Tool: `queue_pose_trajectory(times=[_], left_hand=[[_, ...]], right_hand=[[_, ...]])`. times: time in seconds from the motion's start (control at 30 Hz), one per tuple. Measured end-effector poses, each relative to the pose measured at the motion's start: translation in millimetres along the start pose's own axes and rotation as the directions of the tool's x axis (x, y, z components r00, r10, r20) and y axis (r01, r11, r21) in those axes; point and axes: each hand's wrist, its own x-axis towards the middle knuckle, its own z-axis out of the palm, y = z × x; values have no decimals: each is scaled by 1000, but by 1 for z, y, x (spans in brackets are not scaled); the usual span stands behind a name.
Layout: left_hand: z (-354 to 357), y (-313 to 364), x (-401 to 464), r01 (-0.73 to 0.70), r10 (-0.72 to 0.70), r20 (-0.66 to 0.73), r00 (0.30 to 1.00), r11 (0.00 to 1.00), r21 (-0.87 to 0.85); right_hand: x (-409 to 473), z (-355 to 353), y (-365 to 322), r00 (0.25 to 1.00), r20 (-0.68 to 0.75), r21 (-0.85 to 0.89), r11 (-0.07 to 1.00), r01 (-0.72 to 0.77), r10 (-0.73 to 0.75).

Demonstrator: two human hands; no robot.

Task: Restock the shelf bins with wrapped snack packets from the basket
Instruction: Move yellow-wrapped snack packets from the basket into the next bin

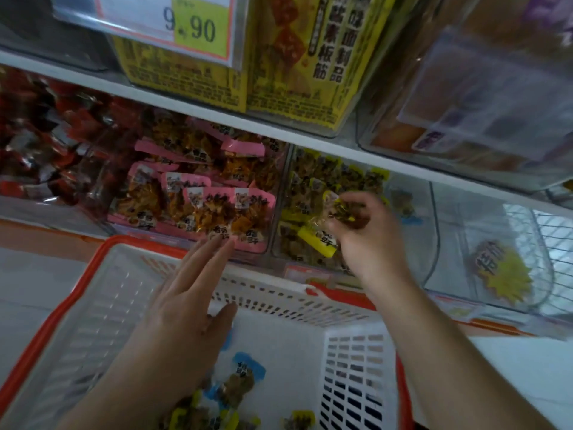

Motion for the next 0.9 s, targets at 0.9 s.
queue_pose_trajectory(times=[0.9], left_hand=[[-40, -3, 4, 64, -56, -223, 973, 998, 29]], right_hand=[[-60, 11, -15, 942, 172, -225, 919, 323, -289]])
